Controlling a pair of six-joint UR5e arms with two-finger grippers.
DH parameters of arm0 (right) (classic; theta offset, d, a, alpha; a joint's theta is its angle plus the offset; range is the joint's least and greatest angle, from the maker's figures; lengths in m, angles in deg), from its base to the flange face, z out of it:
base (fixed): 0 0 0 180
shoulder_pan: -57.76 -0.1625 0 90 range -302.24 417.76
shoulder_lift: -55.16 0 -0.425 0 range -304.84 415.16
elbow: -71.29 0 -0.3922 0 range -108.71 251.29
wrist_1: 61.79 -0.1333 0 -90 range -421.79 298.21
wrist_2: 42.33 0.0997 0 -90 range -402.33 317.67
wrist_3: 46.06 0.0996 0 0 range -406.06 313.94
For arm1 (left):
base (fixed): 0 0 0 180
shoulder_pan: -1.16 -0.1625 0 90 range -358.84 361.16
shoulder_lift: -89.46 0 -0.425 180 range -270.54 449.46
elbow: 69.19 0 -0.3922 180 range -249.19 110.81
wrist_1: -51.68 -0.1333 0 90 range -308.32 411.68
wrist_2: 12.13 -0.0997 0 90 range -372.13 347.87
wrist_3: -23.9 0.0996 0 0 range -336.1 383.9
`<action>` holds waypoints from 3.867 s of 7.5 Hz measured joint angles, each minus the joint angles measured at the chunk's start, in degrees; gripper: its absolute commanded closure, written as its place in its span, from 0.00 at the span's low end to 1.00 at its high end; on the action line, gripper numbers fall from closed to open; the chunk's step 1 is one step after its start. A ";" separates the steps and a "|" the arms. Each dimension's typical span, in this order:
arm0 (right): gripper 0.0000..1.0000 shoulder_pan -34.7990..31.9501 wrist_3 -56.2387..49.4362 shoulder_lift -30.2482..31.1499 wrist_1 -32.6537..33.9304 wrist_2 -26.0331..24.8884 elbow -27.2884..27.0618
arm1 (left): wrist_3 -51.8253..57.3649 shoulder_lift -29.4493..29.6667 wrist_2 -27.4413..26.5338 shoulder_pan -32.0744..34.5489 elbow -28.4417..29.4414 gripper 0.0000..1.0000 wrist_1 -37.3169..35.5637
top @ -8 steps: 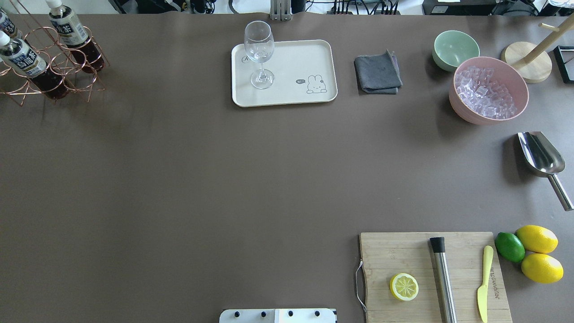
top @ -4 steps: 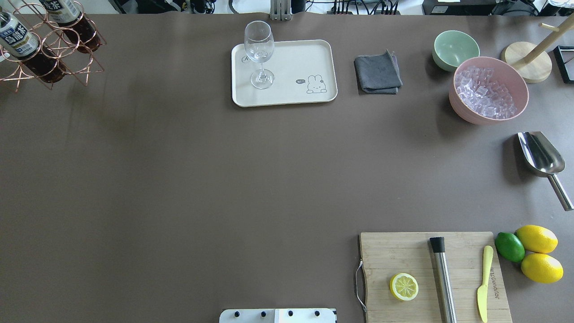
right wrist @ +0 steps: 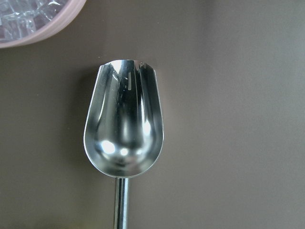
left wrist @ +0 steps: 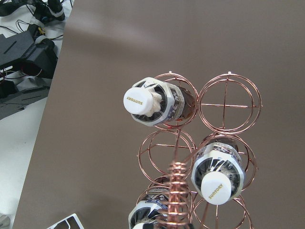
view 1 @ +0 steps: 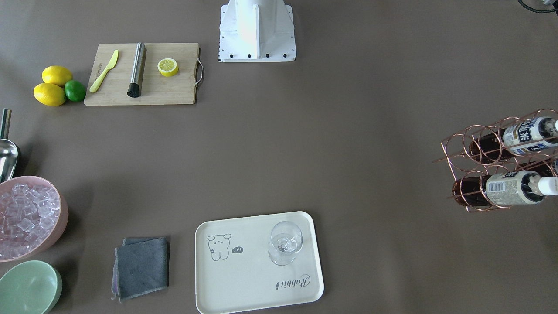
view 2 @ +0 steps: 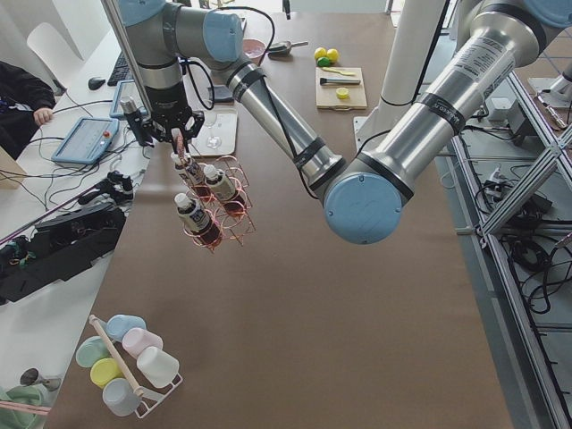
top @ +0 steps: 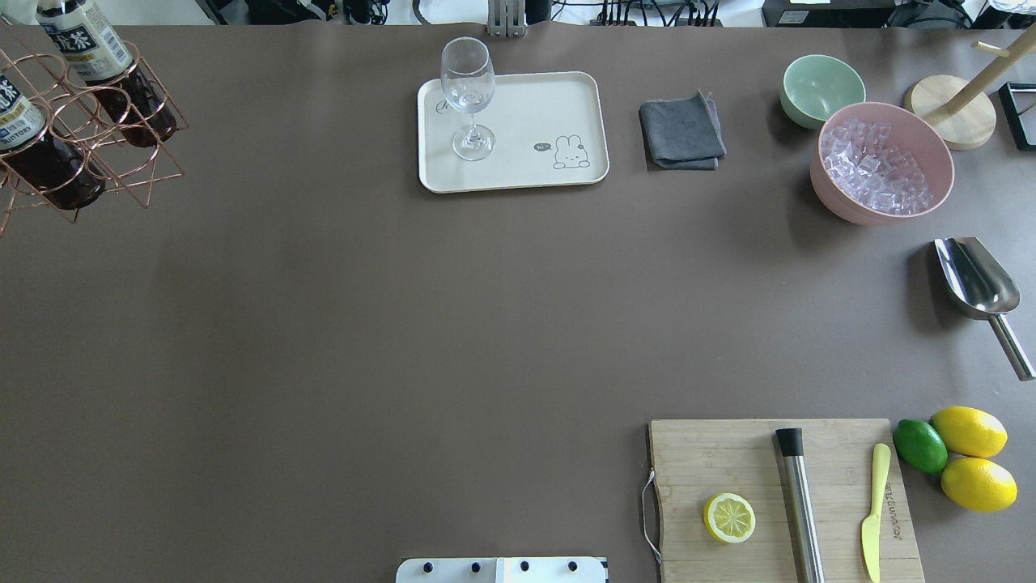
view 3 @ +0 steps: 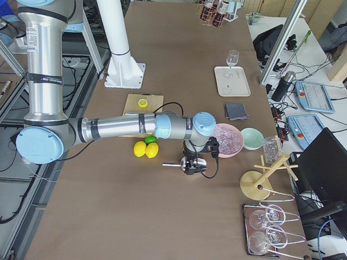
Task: Take tea from basket to plate
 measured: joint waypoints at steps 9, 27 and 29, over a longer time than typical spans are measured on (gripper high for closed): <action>0.00 0.67 0.00 -0.05 0.02 0.02 -0.11 | -5.45 5.28 -0.43 -3.92 -3.83 1.00 -9.39; 0.00 0.67 0.00 -0.05 0.03 0.02 -0.25 | -41.52 18.44 -1.59 -32.31 -14.71 1.00 -12.28; 0.00 0.67 0.00 -0.03 0.03 0.09 -0.13 | -46.38 17.30 -1.56 -35.49 -14.92 1.00 -10.21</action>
